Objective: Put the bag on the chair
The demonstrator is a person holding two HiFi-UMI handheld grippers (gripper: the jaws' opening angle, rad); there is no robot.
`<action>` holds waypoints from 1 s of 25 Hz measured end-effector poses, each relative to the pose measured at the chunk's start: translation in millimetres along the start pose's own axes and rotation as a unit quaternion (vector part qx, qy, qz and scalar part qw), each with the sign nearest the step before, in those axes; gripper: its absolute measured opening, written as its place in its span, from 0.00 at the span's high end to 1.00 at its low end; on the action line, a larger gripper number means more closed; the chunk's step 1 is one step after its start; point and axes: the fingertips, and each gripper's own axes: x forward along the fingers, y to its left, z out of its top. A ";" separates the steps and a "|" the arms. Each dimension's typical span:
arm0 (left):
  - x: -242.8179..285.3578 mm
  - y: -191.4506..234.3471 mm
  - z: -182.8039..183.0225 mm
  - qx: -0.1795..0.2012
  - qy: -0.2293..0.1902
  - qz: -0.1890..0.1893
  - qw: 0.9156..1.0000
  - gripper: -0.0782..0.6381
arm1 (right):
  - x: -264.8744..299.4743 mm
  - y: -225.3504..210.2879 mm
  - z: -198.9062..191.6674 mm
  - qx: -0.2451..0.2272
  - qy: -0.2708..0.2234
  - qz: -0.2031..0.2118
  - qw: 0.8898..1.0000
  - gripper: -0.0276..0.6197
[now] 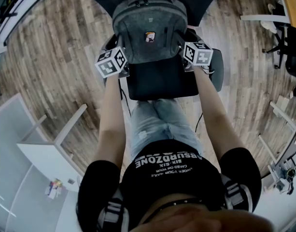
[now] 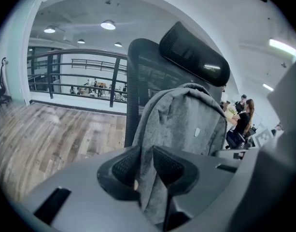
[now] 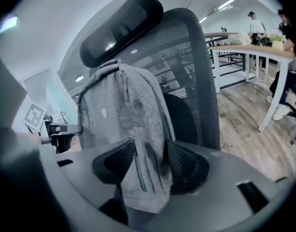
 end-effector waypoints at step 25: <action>-142.1 -61.3 47.6 0.114 -0.090 -0.020 0.989 0.78 | -154.2 48.7 35.2 -0.020 -0.120 0.028 0.992 0.93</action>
